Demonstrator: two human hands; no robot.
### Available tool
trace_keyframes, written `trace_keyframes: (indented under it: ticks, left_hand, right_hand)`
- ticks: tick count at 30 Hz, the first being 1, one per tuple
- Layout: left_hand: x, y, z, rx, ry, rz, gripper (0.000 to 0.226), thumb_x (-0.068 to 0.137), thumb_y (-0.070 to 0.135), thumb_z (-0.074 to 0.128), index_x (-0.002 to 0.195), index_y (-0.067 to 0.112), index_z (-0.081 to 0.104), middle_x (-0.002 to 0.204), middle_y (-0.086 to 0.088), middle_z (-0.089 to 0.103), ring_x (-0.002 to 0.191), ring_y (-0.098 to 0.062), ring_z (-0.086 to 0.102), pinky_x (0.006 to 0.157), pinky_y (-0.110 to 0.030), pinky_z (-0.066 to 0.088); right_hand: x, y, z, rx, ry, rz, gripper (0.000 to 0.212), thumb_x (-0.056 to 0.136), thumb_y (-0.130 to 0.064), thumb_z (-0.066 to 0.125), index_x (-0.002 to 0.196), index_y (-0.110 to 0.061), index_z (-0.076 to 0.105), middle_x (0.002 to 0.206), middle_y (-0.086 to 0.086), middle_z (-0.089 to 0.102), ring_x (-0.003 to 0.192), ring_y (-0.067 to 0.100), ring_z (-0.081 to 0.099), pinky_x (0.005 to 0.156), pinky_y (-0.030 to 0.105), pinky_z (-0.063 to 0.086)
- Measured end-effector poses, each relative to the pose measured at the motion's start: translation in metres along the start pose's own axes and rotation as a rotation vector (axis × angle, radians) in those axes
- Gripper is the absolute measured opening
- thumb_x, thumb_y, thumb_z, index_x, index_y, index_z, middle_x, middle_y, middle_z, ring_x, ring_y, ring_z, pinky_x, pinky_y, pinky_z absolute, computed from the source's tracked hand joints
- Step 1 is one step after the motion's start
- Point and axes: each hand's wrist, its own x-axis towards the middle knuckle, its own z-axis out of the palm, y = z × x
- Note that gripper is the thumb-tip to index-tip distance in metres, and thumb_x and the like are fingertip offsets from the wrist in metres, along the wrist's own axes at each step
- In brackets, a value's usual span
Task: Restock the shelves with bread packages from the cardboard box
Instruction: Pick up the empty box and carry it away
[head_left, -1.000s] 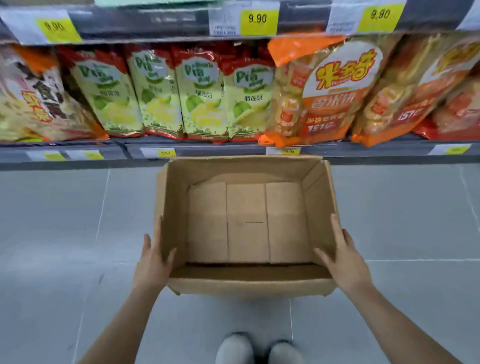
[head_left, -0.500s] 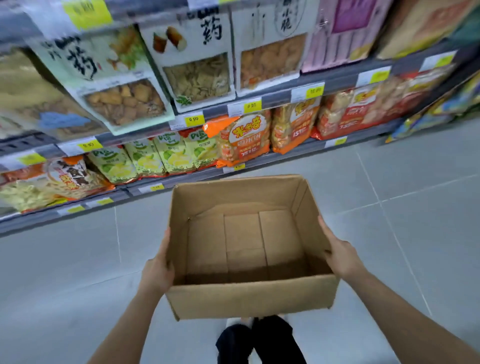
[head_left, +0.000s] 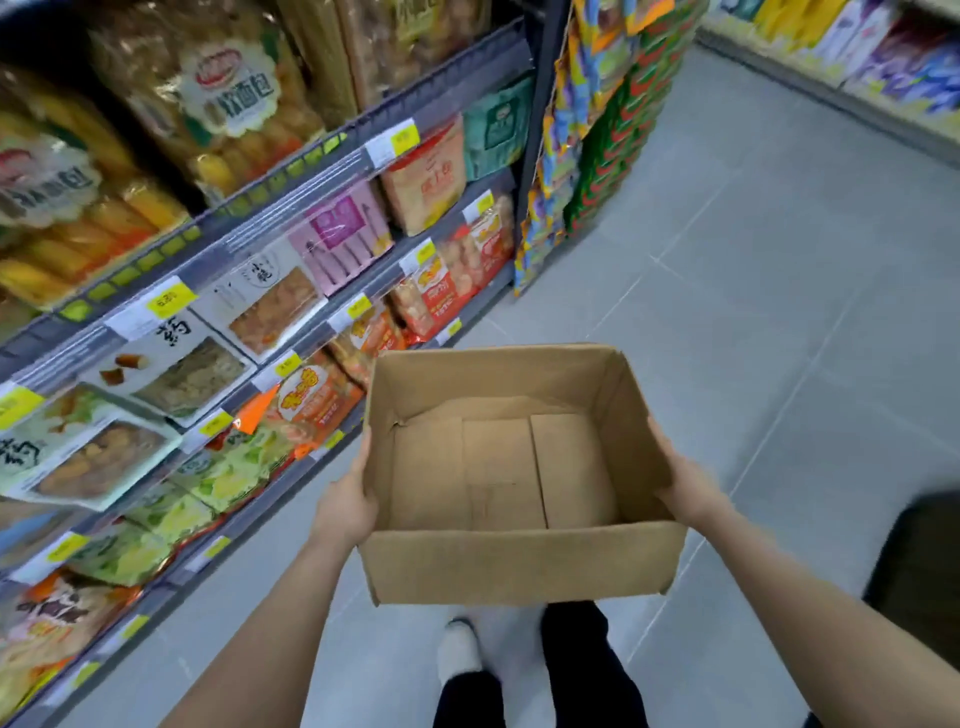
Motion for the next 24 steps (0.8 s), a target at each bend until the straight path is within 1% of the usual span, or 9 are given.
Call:
trace_keyframes:
  ticks: [2,4,6,9,13,16,18,20,24]
  left_hand:
    - [0.011,0.052,0.001,0.045,0.002,0.06,0.087,0.085,-0.004,0.039,0.146,0.039,-0.005,0.059,-0.009,0.052,0.051,-0.023,0.046,0.046,-0.031,0.031]
    - [0.023,0.106,0.007,0.068,0.003,0.122,0.086,0.086,-0.004,0.039,0.145,0.039,-0.005,0.058,-0.007,0.049,0.05,-0.019,0.044,0.047,-0.029,0.03]
    - [0.037,0.164,0.017,0.069,0.007,0.206,0.084,0.086,-0.005,0.039,0.147,0.037,-0.002,0.061,-0.007,0.049,0.05,-0.019,0.042,0.049,-0.03,0.029]
    - [0.065,0.259,0.041,0.106,0.001,0.297,0.084,0.085,-0.008,0.04,0.148,0.03,0.001,0.058,-0.003,0.045,0.047,-0.017,0.038,0.044,-0.027,0.025]
    - [0.095,0.391,0.075,0.191,-0.014,0.385,0.083,0.086,-0.007,0.038,0.147,0.033,0.0,0.061,-0.01,0.05,0.051,-0.027,0.041,0.049,-0.034,0.025]
    - [0.119,0.481,0.102,0.197,-0.027,0.426,0.082,0.086,-0.006,0.038,0.146,0.036,0.002,0.054,-0.009,0.045,0.056,-0.035,0.051,0.052,-0.034,0.029]
    - [0.138,0.535,0.118,0.209,-0.039,0.471,0.085,0.083,-0.006,0.04,0.147,0.038,0.003,0.067,-0.02,0.058,0.065,-0.035,0.057,0.06,-0.035,0.039]
    - [0.153,0.587,0.132,0.206,-0.065,0.515,0.086,0.084,-0.006,0.041,0.147,0.039,0.004,0.081,-0.027,0.064,0.068,-0.035,0.058,0.063,-0.036,0.042]
    - [0.174,0.693,0.153,0.241,-0.079,0.586,0.081,0.086,-0.003,0.042,0.147,0.037,0.007,0.071,-0.016,0.057,0.063,-0.032,0.054,0.062,-0.034,0.039]
  right_hand:
    - [0.001,0.026,-0.033,0.004,0.045,0.054,0.092,0.079,0.0,0.051,0.144,-0.034,-0.005,0.133,0.019,0.054,0.109,0.04,0.058,0.087,0.037,0.045]
    - [0.0,0.055,-0.068,0.01,0.08,0.108,0.089,0.08,0.002,0.05,0.146,-0.028,-0.001,0.125,0.023,0.058,0.106,0.041,0.058,0.077,0.032,0.04]
    - [0.001,0.089,-0.102,0.029,0.133,0.146,0.086,0.081,0.003,0.049,0.147,-0.026,0.001,0.119,0.025,0.06,0.103,0.041,0.058,0.07,0.026,0.033]
    - [0.017,0.148,-0.155,0.075,0.174,0.209,0.089,0.081,0.0,0.051,0.146,-0.031,-0.002,0.107,0.025,0.065,0.092,0.039,0.061,0.068,0.028,0.035]
    - [0.04,0.232,-0.228,0.171,0.222,0.286,0.093,0.082,-0.003,0.053,0.144,-0.04,-0.006,0.1,0.023,0.066,0.083,0.036,0.062,0.074,0.037,0.049]
    - [0.056,0.289,-0.282,0.204,0.269,0.34,0.093,0.083,-0.004,0.052,0.142,-0.042,-0.008,0.098,0.022,0.066,0.085,0.035,0.062,0.077,0.038,0.049]
    - [0.068,0.322,-0.313,0.216,0.293,0.37,0.092,0.084,-0.006,0.052,0.143,-0.041,-0.009,0.101,0.023,0.065,0.089,0.037,0.062,0.08,0.039,0.049]
    - [0.079,0.352,-0.34,0.231,0.316,0.406,0.091,0.085,-0.009,0.055,0.143,-0.041,-0.008,0.108,0.025,0.063,0.099,0.039,0.06,0.088,0.041,0.047]
    - [0.103,0.406,-0.391,0.3,0.372,0.466,0.09,0.086,-0.011,0.058,0.143,-0.039,-0.006,0.118,0.026,0.059,0.108,0.039,0.057,0.095,0.042,0.044]
